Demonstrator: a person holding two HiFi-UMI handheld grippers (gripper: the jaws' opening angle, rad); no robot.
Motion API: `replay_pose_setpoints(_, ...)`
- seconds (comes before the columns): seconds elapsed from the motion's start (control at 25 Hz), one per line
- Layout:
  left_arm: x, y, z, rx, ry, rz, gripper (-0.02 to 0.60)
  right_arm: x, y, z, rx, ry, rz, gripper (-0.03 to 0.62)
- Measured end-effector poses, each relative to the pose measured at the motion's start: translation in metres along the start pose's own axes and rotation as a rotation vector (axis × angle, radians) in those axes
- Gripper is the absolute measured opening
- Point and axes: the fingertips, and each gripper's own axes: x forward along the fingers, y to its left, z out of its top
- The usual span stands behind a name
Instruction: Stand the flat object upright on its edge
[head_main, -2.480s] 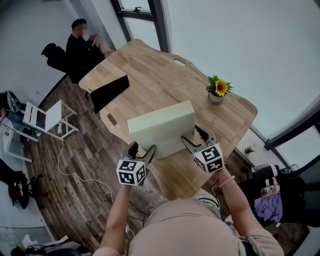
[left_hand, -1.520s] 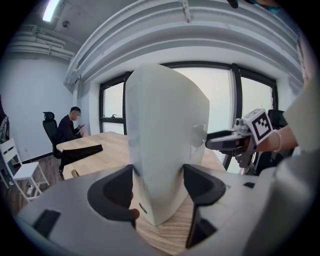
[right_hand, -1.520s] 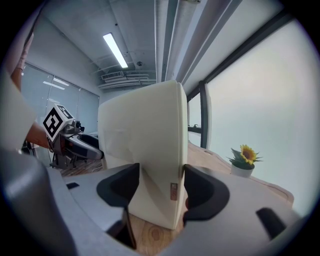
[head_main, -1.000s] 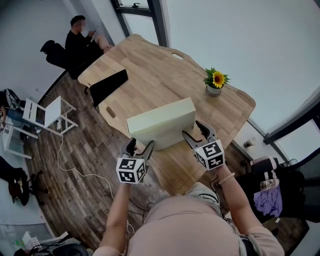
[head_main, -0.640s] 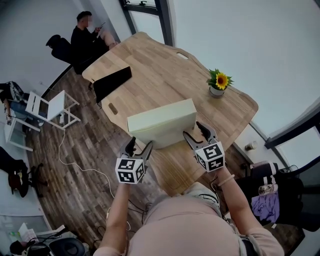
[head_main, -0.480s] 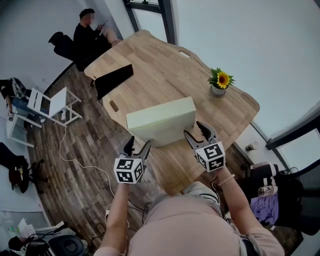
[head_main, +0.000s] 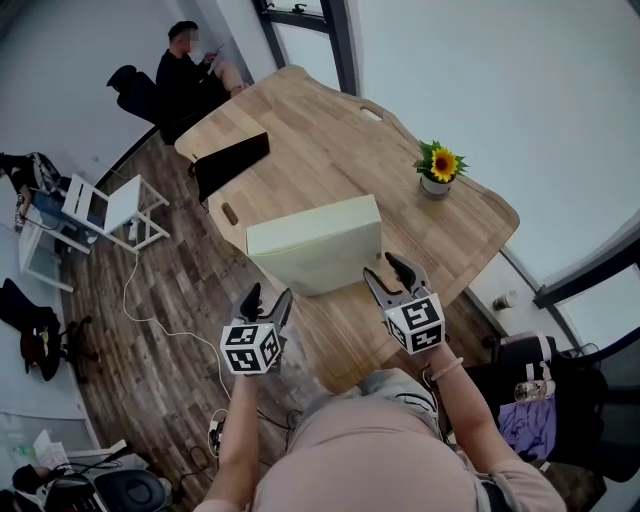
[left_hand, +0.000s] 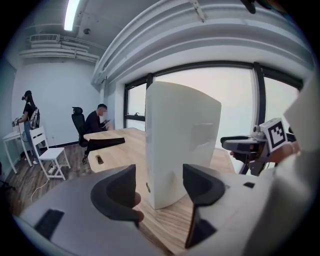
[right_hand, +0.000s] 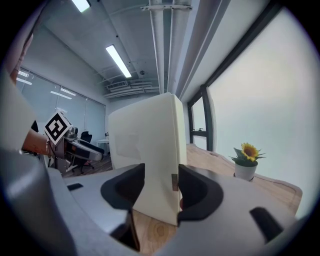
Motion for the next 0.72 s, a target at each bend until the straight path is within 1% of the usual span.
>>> replay_pose_setpoints(0.16, -0.005, -0.002, -0.001, -0.005, -0.007, 0.002, 0.284, -0.005, 0.004, 0.000, 0.005, -0.010, -0.018, 0.193)
replay_pose_setpoints(0.24, -0.009, -0.002, -0.005, -0.007, -0.010, 0.010, 0.235, -0.010, 0.007, -0.001, 0.016, -0.013, -0.028, 0.186)
replay_pose_setpoints(0.32, -0.013, -0.002, -0.007, -0.015, -0.016, 0.004, 0.202, -0.014, 0.011, 0.000, 0.024, -0.018, -0.039, 0.184)
replay_pose_setpoints(0.4, -0.016, -0.004, -0.008, -0.016, -0.023, -0.008, 0.187, -0.018, 0.013, 0.001, 0.028, -0.024, -0.056, 0.175)
replay_pose_setpoints(0.52, -0.026, -0.005, -0.012, -0.007, -0.024, -0.015, 0.140, -0.026, 0.018, 0.000, 0.039, -0.023, -0.085, 0.152)
replay_pose_setpoints(0.72, -0.045, -0.004, -0.011, 0.003, -0.043, -0.017, 0.100, -0.038, 0.032, 0.007, 0.042, -0.033, -0.121, 0.121)
